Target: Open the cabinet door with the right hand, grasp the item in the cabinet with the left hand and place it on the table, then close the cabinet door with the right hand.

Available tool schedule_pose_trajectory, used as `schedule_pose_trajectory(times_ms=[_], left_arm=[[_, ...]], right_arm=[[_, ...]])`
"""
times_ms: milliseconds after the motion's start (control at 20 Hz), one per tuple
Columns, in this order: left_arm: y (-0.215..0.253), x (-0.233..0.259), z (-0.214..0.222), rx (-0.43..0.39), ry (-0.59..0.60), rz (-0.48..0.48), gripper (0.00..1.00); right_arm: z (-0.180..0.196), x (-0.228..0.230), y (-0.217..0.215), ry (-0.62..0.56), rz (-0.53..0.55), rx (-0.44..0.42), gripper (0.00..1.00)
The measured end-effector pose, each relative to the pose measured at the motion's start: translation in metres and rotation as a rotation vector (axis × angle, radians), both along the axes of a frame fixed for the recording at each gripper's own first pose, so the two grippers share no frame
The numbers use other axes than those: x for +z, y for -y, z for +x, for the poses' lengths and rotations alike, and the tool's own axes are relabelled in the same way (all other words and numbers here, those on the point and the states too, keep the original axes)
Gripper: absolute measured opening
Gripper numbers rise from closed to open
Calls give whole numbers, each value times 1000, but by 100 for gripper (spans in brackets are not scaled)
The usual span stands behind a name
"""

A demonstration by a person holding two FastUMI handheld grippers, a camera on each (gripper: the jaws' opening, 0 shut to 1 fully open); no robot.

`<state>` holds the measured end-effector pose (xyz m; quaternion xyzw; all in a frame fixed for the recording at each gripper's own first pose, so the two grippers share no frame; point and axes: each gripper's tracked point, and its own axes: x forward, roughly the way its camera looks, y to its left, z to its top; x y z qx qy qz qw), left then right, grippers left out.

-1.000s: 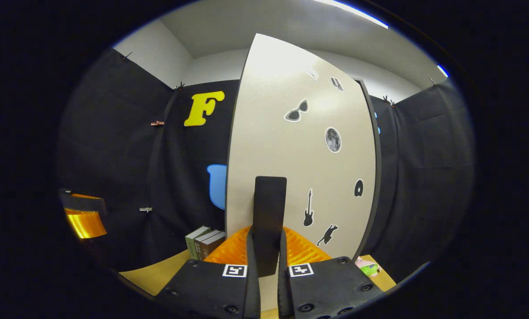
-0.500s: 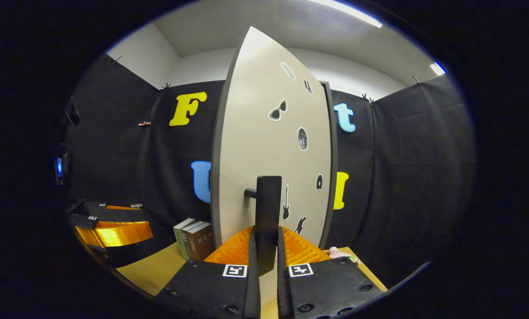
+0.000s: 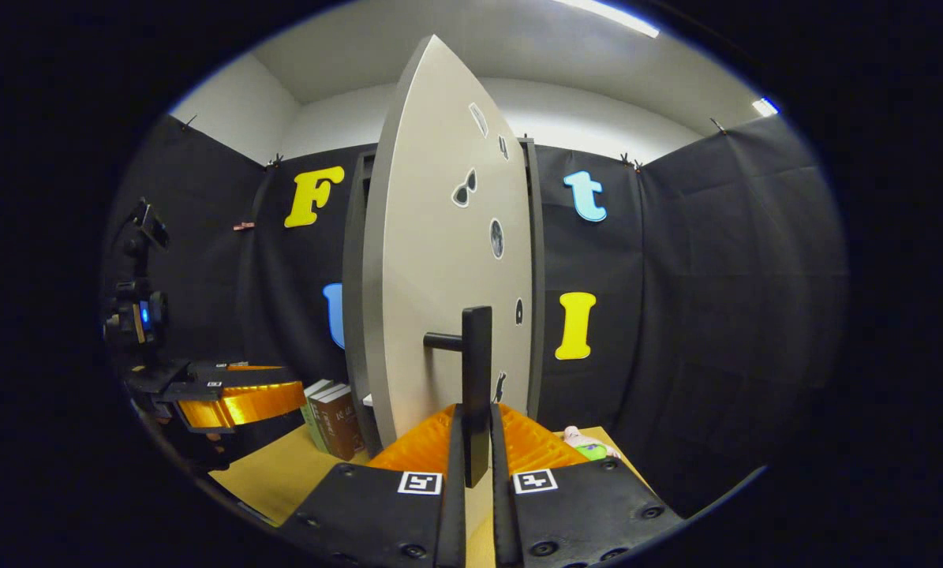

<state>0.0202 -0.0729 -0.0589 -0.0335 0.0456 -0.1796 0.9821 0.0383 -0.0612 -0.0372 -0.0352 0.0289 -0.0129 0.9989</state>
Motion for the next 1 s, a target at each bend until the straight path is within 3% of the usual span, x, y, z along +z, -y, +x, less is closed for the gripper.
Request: schedule_pose_trajectory(times_ms=[300, 550, 750, 800, 850, 950, 1000], left_arm=[[28, -3, 58, -44, 7, -28, 92], [-1, -3, 129, 63, -5, -12, 93], [-2, -6, 176, 98, -39, 25, 93], [-3, -7, 188, 111, -54, 43, 88], [-5, -11, 202, 127, -69, 56, 92], [-7, -17, 226, 149, -107, 74, 92], [-8, -19, 239, 159, -121, 77, 88]], right_arm=[[-14, 4, 51, -2, -15, -10, 18], [-21, 11, 105, 23, -42, -46, 12], [-32, 22, 99, 59, 34, 60, 13], [-36, 23, 103, 63, 30, 71, 12], [-40, 23, 109, 67, 20, 66, 12], [-58, 30, 134, 92, -41, 11, 16], [-66, 32, 146, 106, -74, -26, 26]])
